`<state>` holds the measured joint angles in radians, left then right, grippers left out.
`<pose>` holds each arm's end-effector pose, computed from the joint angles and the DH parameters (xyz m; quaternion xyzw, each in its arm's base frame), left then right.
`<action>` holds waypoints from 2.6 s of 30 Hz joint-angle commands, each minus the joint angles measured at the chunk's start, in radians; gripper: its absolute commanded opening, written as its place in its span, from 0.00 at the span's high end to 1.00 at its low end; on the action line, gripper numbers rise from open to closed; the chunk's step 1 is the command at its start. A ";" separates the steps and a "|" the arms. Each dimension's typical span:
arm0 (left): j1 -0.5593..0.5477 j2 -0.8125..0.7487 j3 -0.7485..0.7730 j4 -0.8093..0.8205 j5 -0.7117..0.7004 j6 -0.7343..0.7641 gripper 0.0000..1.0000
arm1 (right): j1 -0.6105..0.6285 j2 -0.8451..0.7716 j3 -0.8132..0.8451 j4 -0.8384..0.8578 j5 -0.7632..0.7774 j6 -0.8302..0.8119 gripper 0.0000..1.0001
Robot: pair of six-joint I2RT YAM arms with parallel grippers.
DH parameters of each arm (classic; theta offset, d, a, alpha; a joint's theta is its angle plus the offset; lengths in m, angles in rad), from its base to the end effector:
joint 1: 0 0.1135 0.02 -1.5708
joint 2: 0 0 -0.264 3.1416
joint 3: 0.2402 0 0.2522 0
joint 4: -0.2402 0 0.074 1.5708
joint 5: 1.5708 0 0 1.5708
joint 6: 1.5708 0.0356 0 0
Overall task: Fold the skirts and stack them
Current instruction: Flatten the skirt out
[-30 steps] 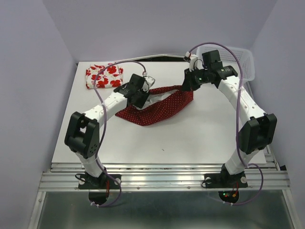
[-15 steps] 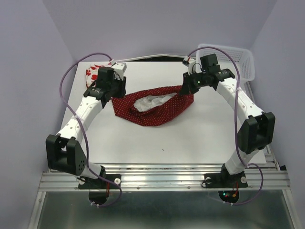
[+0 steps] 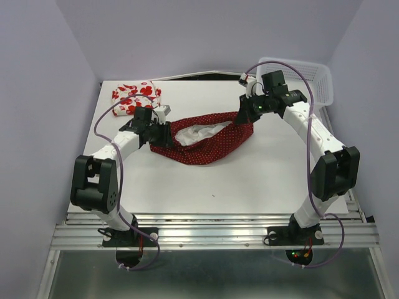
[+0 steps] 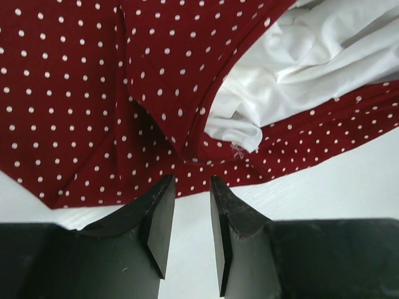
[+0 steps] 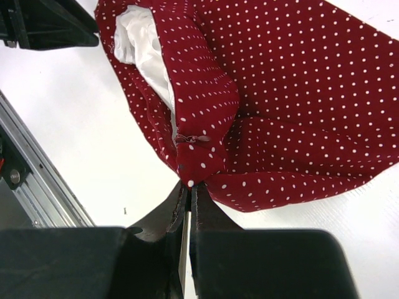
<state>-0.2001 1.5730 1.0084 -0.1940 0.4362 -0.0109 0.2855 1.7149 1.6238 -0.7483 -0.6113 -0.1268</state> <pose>0.3270 -0.0817 0.2240 0.1698 0.8848 -0.2383 0.3626 0.3552 0.1256 0.3355 -0.2876 0.8497 0.3072 0.3177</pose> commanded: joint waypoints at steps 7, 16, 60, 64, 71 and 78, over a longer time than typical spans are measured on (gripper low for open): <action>0.014 0.088 0.024 0.186 0.091 -0.073 0.57 | -0.002 -0.012 0.015 0.020 0.007 -0.013 0.99; 0.053 0.119 0.036 0.265 0.115 -0.121 1.00 | -0.002 -0.023 0.008 0.017 0.027 -0.019 0.99; 0.077 0.263 1.213 -0.012 -0.352 0.045 1.00 | -0.114 0.338 0.898 0.282 0.696 -0.132 0.99; 0.077 0.127 1.075 -0.092 -0.295 0.054 1.00 | -0.114 0.134 0.630 0.264 0.575 -0.106 0.99; 0.077 -0.248 0.333 -0.110 -0.101 0.159 1.00 | -0.114 -0.221 -0.145 0.184 0.346 -0.206 0.99; 0.077 -0.458 0.029 -0.182 -0.033 0.143 1.00 | -0.114 -0.394 -0.296 0.123 0.346 -0.201 0.99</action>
<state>-0.1612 1.2186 1.0683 -0.3592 0.4248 0.1055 0.2218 1.3827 1.2953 -0.5858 -0.3328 -0.2863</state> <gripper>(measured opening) 0.038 0.037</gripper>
